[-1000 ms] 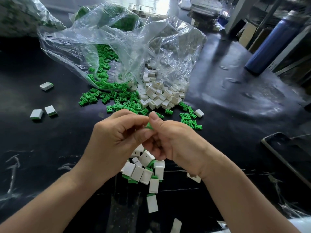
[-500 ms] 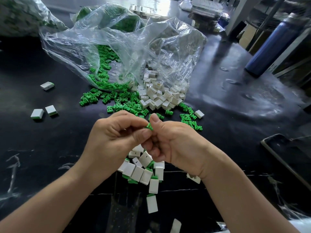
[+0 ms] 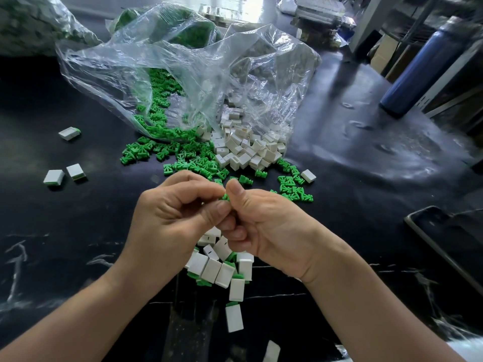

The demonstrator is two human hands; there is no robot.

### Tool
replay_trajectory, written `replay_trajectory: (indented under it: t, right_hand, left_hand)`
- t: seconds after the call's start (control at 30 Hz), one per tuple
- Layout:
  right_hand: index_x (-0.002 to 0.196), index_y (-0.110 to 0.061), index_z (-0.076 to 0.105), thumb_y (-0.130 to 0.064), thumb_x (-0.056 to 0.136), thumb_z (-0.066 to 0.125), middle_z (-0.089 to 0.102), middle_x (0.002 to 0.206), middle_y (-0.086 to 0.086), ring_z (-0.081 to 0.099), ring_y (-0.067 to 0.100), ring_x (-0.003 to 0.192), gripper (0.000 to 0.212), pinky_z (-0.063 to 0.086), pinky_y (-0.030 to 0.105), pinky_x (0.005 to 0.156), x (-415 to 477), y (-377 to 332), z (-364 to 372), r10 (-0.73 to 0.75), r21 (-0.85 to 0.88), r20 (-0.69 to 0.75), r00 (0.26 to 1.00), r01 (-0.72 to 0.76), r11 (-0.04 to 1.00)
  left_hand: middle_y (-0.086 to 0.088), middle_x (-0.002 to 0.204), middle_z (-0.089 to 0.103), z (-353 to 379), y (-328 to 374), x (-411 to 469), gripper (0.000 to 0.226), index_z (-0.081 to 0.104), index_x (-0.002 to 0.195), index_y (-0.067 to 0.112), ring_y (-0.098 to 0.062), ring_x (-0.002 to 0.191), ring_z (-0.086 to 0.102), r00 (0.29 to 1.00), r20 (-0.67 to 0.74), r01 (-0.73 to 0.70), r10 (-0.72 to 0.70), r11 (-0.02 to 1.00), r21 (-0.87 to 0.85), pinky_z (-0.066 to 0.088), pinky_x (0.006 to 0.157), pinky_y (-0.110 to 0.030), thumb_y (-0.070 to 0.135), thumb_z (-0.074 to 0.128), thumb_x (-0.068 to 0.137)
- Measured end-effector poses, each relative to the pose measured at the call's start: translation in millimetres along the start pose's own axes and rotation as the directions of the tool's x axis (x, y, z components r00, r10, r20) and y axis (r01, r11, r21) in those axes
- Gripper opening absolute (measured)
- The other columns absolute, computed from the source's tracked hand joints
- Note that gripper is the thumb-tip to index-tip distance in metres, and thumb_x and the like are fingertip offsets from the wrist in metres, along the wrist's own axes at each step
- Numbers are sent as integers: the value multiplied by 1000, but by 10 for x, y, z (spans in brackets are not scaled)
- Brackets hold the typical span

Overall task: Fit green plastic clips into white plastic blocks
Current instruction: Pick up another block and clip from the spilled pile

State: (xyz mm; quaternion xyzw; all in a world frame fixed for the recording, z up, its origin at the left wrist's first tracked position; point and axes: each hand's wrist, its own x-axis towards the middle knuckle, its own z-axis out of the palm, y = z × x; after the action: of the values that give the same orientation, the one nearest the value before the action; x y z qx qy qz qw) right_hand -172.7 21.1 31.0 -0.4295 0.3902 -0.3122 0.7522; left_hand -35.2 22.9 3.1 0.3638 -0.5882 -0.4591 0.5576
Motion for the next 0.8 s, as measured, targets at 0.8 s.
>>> replay_trajectory:
  t: [0.8]
  right_hand:
    - [61, -25, 50, -39, 98, 34, 50, 45, -19, 43, -5, 46, 42, 28, 18, 53, 25, -1, -87, -206, -754, -203, 957, -19, 657]
  left_hand:
    - [5, 71, 73, -53, 10, 23, 29, 70, 85, 46, -15, 65, 70, 981, 108, 146, -163, 978, 148, 55, 61, -19, 37, 67, 58]
